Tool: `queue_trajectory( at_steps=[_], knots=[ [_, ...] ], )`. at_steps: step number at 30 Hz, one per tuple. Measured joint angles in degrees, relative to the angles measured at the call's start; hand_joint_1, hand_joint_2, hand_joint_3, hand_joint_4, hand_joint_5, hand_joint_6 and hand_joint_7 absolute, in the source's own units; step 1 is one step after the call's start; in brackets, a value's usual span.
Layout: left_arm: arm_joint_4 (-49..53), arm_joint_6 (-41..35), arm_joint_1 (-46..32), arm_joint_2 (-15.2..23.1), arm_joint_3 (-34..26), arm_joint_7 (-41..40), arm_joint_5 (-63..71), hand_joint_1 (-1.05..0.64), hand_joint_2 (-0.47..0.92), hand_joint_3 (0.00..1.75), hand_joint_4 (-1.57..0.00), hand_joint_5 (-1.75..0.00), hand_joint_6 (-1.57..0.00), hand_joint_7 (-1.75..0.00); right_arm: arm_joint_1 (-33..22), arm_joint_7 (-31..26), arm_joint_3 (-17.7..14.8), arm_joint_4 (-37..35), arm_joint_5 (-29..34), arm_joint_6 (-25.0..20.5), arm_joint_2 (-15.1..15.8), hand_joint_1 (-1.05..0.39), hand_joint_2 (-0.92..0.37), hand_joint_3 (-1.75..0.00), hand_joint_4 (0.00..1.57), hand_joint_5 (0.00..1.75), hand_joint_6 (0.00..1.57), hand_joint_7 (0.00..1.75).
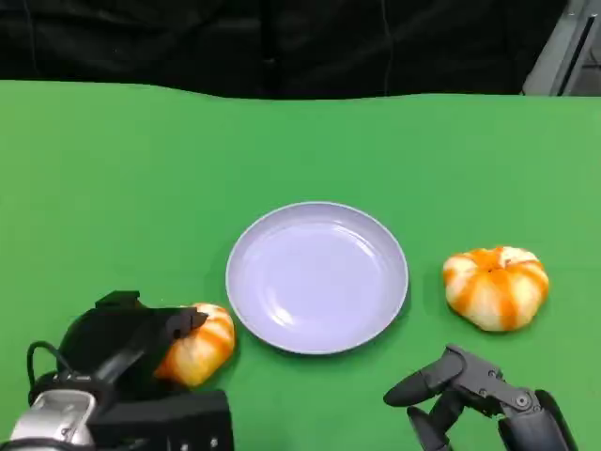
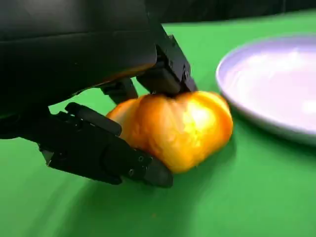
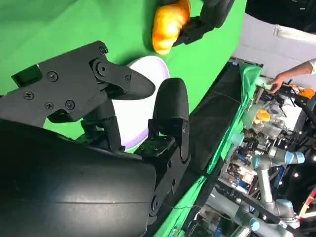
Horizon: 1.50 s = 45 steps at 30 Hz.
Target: Grasp the bread from the table and place it into the plate.
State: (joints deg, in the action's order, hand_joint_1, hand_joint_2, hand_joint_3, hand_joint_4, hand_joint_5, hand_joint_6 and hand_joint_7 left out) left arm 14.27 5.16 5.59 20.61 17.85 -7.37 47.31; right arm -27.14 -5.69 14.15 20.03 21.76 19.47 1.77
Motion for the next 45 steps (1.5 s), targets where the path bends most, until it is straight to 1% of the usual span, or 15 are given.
queue_trajectory(
  at_steps=[1,2,3,4,6,9,14,18,21,24,30,35,38,41,45],
  knots=[
    [0.8,1.68,-0.11,0.07,-0.07,-2.02,-0.34,-0.15,0.49,1.1,-0.85,-1.74,-0.91,-1.14,0.04,0.0,0.03,0.16,0.0,0.0,0.0,-0.2,-0.68,-0.79,0.69,1.52,0.67,1.04],
    [1.61,3.27,-0.2,0.14,-0.09,-4.12,-0.73,-0.15,0.48,1.12,-0.85,-1.74,-0.89,-1.2,0.12,0.0,0.03,0.25,-0.01,0.0,-0.01,-0.2,-0.68,-0.79,0.69,1.52,0.67,1.04],
    [2.21,4.35,-0.2,0.17,-0.1,-5.46,-1.13,-0.14,0.43,1.19,-0.87,-1.75,-0.83,-1.39,0.15,0.0,0.03,0.26,-0.02,0.0,-0.01,-0.2,-0.67,-0.79,0.68,1.52,0.67,1.05],
    [2.81,5.54,-0.27,0.19,-0.22,-7.22,-1.46,-0.13,0.41,1.21,-0.88,-1.75,-0.81,-1.46,0.17,0.0,0.03,0.27,-0.03,0.0,-0.01,-0.21,-0.67,-0.79,0.68,1.52,0.67,1.05],
    [3.35,8.31,-0.75,0.21,-0.62,-11.49,-1.99,-0.11,0.37,1.28,-0.9,-1.75,-0.79,-1.52,0.2,0.0,0.01,0.26,-0.04,0.0,-0.01,-0.21,-0.67,-0.79,0.69,1.52,0.67,1.05],
    [3.57,12.64,-1.85,0.21,-1.75,-17.57,-2.59,-0.08,0.3,1.37,-0.91,-1.75,-0.78,-1.57,0.43,0.0,-0.01,0.25,-0.04,-0.01,-0.03,-0.21,-0.67,-0.79,0.68,1.52,0.67,1.05],
    [3.59,17.66,-2.75,0.23,-2.89,-24.56,-2.57,-0.08,0.24,1.45,-0.94,-1.75,-0.8,-1.56,0.99,-0.01,-0.02,-0.2,-0.02,-0.01,-0.03,-0.2,-0.67,-0.79,0.68,1.52,0.67,1.05],
    [3.38,21.32,-3.52,0.26,-3.23,-28.41,-2.47,-0.12,0.18,1.62,-0.95,-1.75,-0.85,-1.48,1.21,-0.02,-0.03,-0.83,-0.03,-0.01,-0.02,-0.19,-0.67,-0.79,0.69,1.52,0.66,1.05],
    [1.74,25.66,-3.57,0.29,-3.26,-30.4,-2.49,-0.16,0.17,1.64,-0.93,-1.75,-0.84,-1.45,1.55,-0.02,-0.01,-0.85,0.0,-0.01,-0.02,-0.19,-0.68,-0.79,0.68,1.53,0.66,1.05],
    [0.16,27.42,-3.41,0.26,-3.25,-30.48,-2.48,-0.15,0.14,1.65,-0.93,-1.75,-0.87,-1.42,1.61,-0.02,-0.03,-0.86,-0.02,-0.01,-0.02,-0.2,-0.67,-0.79,0.69,1.53,0.66,1.05],
    [-0.21,28.22,-1.38,-0.57,-2.82,-29.97,-2.14,-0.15,0.12,1.66,-0.95,-1.75,-0.88,-1.44,1.59,-0.05,-0.11,-0.97,-0.04,0.0,0.03,-0.19,-0.67,-0.8,0.68,1.53,0.66,1.05],
    [0.99,27.86,3.87,-3.58,-0.79,-28.17,-1.68,-0.11,0.11,1.61,-0.97,-1.75,-0.86,-1.55,1.28,-0.16,0.12,-0.9,0.03,0.0,0.0,-0.19,-0.67,-0.8,0.68,1.53,0.66,1.06],
    [3.01,26.45,6.86,-5.35,0.55,-27.85,-0.97,-0.11,0.13,1.6,-0.97,-1.75,-0.85,-1.54,0.64,-0.28,0.36,-0.76,0.09,-0.01,-0.05,-0.2,-0.68,-0.8,0.68,1.53,0.66,1.06],
    [4.67,25.6,8.46,-6.16,1.45,-26.38,-0.75,-0.13,0.16,1.59,-0.96,-1.75,-0.85,-1.52,0.27,-0.31,0.59,-0.4,0.19,-0.16,-0.2,-0.21,-0.68,-0.8,0.68,1.52,0.66,1.06],
    [7.28,24.37,10.88,-7.1,2.68,-24.93,-0.72,-0.14,0.17,1.55,-0.95,-1.75,-0.84,-1.56,0.16,-0.42,0.83,0.17,0.37,-0.55,-0.22,-0.21,-0.67,-0.8,0.69,1.52,0.66,1.06]
  ],
)
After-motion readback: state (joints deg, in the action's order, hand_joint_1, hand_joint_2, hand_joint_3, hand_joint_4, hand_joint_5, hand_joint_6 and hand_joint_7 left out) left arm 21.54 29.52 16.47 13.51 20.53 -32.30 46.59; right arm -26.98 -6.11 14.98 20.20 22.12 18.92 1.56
